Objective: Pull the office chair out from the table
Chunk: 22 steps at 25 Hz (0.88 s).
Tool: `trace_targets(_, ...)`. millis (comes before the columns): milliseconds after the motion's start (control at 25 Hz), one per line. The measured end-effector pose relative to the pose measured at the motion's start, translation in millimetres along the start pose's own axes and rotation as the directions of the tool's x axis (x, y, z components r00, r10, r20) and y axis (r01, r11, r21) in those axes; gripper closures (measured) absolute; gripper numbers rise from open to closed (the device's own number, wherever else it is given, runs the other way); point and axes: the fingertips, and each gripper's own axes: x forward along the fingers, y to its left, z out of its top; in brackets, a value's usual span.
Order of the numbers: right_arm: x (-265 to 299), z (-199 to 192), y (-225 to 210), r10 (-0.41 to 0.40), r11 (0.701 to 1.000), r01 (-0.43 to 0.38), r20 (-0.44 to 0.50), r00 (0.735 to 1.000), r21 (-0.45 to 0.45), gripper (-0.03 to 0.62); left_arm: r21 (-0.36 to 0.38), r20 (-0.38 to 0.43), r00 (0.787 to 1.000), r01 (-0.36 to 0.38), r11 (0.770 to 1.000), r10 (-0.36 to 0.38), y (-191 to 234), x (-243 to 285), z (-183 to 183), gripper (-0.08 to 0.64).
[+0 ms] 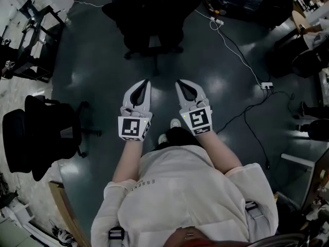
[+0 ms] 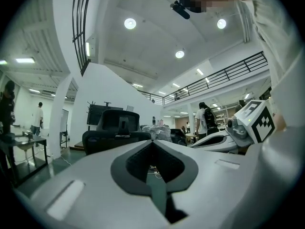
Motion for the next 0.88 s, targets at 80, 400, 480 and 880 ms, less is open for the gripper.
trace_targets(80,-8.5,3.5,5.1,-0.013,1.000,0.013,-0.001,1.000,-0.009,0.600,-0.008,0.024,1.000,0.006,1.000,-0.005,0.2,-12.9,7.2,0.543)
trace_targets(400,-27.2,15.1,26.5,-0.031,0.999,0.031,0.012,0.999,-0.016,0.600,0.010,0.039,0.999,0.017,1.000,-0.017,6.9,-45.0,19.5,0.543)
trace_targets(480,-29.8,18.3,32.7,-0.024,1.000,0.024,0.021,1.000,-0.006,0.600,0.019,0.027,0.999,0.018,1.000,-0.018,7.2,-50.0,18.1,0.543)
trace_targets(880,-34.1,18.4,42.2,-0.035,0.999,0.035,0.024,0.999,0.001,0.600,0.019,0.022,1.000,0.009,1.000,-0.009,14.3,-65.5,14.6,0.543)
